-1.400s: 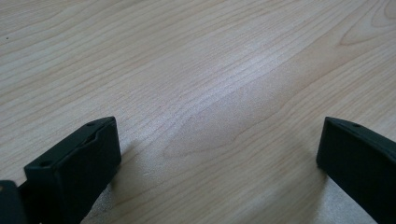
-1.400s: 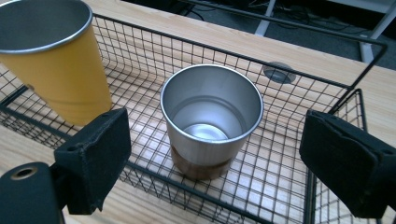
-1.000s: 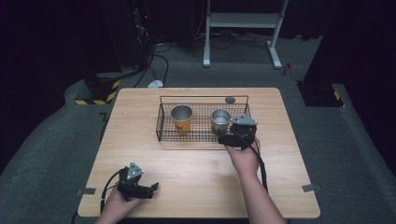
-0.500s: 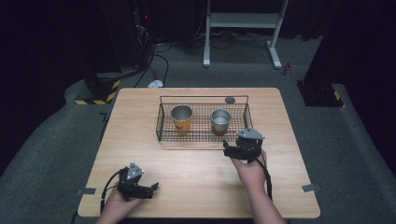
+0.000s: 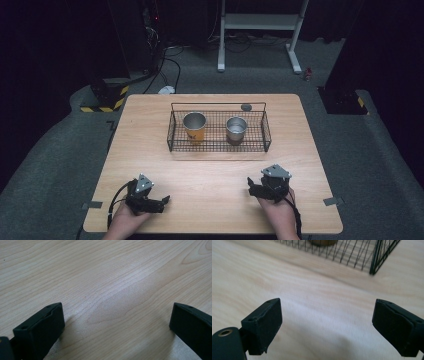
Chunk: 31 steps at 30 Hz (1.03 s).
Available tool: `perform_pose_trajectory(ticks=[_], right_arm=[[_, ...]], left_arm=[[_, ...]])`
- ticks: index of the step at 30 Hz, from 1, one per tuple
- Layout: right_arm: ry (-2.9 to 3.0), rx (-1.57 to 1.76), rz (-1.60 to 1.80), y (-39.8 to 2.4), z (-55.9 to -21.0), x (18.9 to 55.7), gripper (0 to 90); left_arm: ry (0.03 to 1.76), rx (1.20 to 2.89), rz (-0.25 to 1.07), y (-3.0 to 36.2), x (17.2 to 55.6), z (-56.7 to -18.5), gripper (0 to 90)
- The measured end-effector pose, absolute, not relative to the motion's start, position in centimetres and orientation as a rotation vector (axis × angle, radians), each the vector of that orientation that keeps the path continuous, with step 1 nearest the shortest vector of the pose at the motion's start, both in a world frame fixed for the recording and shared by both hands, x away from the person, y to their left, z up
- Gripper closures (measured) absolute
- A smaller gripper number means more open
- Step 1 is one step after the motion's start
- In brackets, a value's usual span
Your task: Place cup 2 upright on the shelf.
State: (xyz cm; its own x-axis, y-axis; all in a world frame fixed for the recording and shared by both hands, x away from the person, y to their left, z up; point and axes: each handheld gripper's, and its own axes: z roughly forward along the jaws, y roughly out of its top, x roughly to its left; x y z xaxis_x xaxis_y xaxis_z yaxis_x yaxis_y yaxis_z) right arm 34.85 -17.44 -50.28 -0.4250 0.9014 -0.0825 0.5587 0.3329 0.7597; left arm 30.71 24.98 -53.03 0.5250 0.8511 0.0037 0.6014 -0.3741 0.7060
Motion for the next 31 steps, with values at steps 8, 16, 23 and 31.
perform_pose_trajectory(ticks=[8,16,23,31], right_arm=[[2.153,1.287,0.806,-18.3,-51.9,33.3,9.6],[2.167,1.354,0.862,-19.2,-52.5,33.2,10.8],[2.175,1.379,0.877,-19.2,-52.5,33.4,11.8],[2.175,1.380,0.880,-19.2,-52.5,33.4,11.8]], left_arm=[[1.174,2.109,0.490,25.0,30.7,-53.0,0.1],[1.169,2.111,0.496,25.0,30.7,-53.0,0.1],[1.180,2.099,0.500,25.0,30.6,-53.1,0.1],[1.186,2.094,0.503,25.1,30.4,-53.1,0.1]])
